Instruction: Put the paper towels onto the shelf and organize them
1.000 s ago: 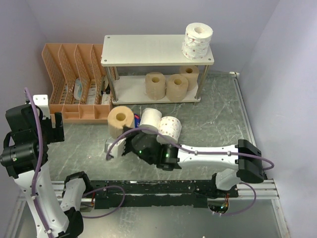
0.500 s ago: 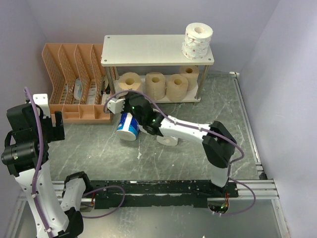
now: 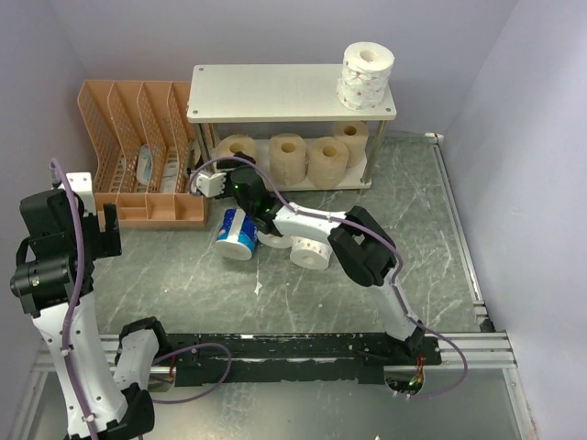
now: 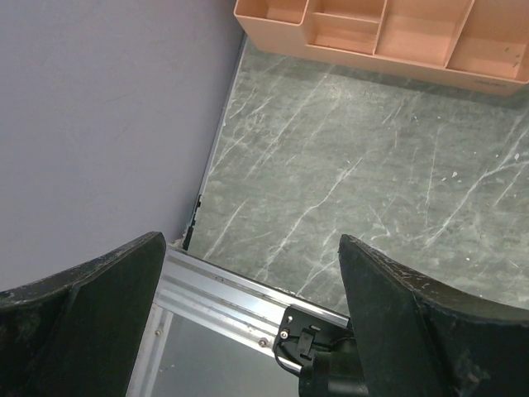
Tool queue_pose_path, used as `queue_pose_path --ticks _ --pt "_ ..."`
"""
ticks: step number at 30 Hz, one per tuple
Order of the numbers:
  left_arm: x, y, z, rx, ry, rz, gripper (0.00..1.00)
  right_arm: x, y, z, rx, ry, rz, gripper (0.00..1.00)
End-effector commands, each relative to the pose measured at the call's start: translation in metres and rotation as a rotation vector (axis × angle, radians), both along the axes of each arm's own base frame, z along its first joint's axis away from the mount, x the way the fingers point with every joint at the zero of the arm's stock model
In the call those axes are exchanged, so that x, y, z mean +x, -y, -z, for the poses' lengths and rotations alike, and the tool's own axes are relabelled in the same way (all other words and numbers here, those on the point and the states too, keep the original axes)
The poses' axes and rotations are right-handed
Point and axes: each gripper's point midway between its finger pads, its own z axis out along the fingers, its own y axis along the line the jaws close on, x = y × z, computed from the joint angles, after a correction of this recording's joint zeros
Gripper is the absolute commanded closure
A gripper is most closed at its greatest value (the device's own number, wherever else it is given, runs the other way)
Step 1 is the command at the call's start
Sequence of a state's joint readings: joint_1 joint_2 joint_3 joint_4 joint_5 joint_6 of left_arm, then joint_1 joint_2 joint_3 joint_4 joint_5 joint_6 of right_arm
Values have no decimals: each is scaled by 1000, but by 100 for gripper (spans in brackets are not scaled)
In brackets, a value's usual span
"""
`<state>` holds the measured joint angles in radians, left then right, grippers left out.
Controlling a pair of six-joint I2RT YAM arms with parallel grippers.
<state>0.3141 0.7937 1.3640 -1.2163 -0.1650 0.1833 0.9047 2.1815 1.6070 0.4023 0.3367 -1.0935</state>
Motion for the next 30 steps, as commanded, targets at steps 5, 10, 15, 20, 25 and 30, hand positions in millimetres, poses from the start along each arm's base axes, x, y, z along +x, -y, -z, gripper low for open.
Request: queue_pose_path --ticks 5,10,15,20,25,30 --pt "6 -7 12 24 17 -23 2 -39 20 -109 342 185 60 0" --pt "5 -7 19 27 10 -18 2 -138 55 -170 644 23 178 0" --pt "6 -2 20 7 23 -2 2 -184 118 -100 626 -241 373 11" --pt "9 2 26 -13 17 18 2 -224 167 -12 564 -489 549 10" --pt "10 5 30 -15 16 41 2 -246 189 8 584 -611 558 12" --pt "8 8 28 -17 22 60 2 -249 211 23 488 -660 587 15"
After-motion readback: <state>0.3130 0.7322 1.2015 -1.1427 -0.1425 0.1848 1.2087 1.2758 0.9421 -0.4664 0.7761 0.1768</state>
